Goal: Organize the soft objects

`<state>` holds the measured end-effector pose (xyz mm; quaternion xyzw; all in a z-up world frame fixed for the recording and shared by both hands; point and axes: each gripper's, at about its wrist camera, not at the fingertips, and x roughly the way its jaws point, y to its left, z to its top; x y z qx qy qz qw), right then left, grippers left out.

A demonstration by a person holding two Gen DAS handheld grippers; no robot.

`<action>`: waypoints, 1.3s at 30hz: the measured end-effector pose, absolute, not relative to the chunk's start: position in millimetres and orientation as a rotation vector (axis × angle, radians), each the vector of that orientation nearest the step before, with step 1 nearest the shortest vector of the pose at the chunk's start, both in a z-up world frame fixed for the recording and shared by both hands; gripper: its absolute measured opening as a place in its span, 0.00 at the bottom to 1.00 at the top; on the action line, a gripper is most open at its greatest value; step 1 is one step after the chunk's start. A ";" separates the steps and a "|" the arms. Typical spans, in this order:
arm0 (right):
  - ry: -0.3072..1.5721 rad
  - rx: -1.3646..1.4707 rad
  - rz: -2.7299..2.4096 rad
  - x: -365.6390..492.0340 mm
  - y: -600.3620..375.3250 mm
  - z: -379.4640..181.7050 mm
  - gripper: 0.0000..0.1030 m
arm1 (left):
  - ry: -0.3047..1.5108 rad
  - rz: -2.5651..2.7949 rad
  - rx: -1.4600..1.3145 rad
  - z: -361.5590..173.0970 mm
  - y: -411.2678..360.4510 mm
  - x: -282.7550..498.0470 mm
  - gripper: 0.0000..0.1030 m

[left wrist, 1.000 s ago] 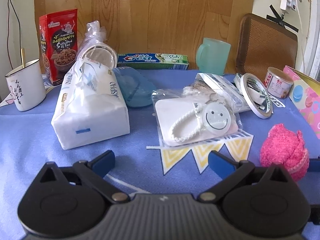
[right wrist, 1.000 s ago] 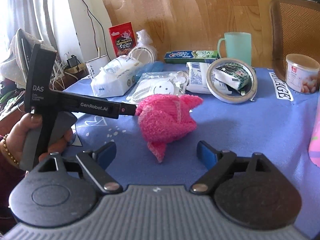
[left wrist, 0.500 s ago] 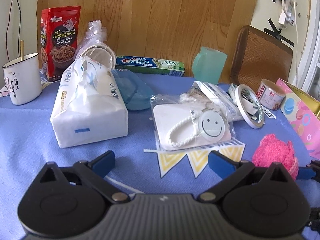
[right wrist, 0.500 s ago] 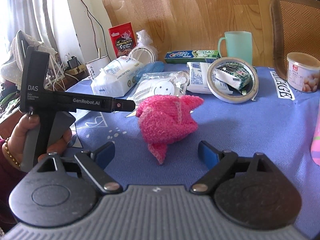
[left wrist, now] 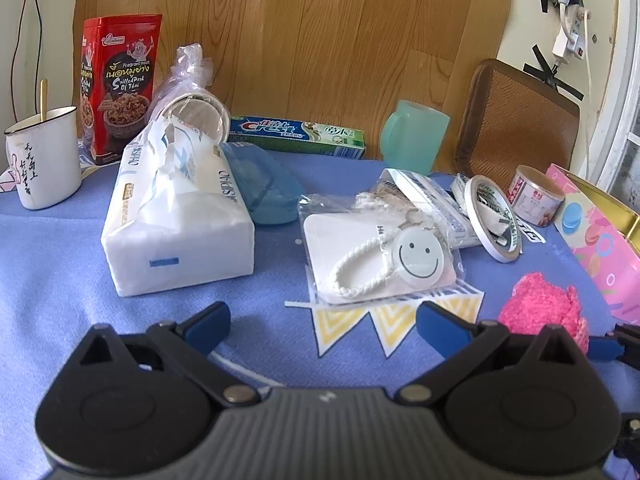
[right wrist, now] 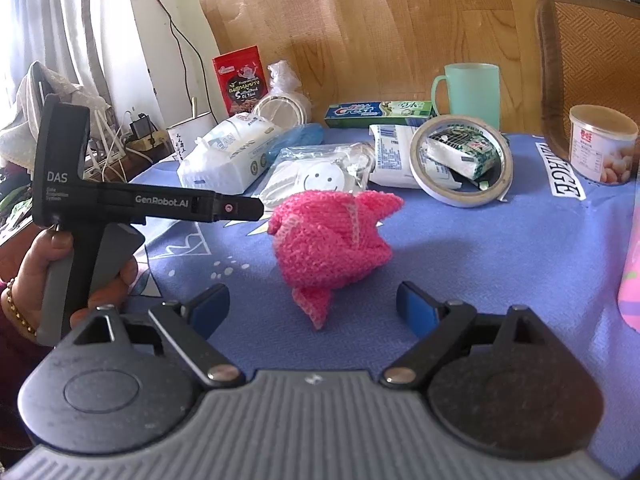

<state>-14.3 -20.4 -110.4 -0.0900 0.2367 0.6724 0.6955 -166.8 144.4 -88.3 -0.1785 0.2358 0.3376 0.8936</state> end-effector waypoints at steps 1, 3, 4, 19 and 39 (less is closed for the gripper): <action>0.528 -0.201 1.501 -14.2 -20.4 -110.4 0.90 | 0.487 0.699 -0.371 -88.3 144.5 -167.0 1.00; 0.528 -0.201 1.501 -14.0 -20.5 -110.3 0.90 | 0.484 0.699 -0.372 -88.1 144.3 -167.3 1.00; 0.528 -0.201 1.501 -14.1 -20.5 -110.3 0.90 | 0.483 0.698 -0.372 -88.0 144.6 -167.4 1.00; 0.528 -0.201 1.501 -13.4 -20.9 -110.2 0.90 | 0.472 0.695 -0.376 -87.8 144.6 -168.8 1.00; 0.511 -0.224 1.465 -18.0 -16.8 -109.1 0.90 | 0.329 0.440 -0.551 -68.9 116.6 -178.1 0.99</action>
